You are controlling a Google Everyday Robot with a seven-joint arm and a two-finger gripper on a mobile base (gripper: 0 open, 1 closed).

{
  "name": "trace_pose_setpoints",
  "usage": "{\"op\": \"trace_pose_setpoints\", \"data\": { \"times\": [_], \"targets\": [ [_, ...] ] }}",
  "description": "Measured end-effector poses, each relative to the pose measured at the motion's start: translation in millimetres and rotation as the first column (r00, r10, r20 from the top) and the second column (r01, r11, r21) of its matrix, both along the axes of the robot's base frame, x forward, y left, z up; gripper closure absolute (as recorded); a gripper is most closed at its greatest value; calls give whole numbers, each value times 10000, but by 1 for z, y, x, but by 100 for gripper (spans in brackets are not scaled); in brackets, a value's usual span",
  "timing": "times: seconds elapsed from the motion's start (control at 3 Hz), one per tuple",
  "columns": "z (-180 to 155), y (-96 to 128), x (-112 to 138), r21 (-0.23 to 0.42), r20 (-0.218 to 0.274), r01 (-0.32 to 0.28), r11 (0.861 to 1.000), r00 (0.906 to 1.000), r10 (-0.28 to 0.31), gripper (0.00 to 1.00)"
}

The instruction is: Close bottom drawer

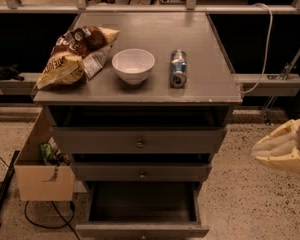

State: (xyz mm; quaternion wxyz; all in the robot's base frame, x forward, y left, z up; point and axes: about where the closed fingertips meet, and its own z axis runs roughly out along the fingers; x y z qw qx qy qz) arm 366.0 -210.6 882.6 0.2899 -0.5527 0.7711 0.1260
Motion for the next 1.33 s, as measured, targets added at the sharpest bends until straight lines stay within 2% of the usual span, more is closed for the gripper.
{"op": "trace_pose_setpoints", "data": {
  "times": [0.33,0.67,1.0,1.33],
  "targets": [
    [-1,0,-1,-31,67,-96,9999,9999,97,95],
    [-1,0,-1,-31,67,-96,9999,9999,97,100],
    [-23,14,-19,716,35,817,9941,9966,-821,100],
    [-59,30,-41,1565,-189,1855,9701,9826,-1848,100]
  ]
}}
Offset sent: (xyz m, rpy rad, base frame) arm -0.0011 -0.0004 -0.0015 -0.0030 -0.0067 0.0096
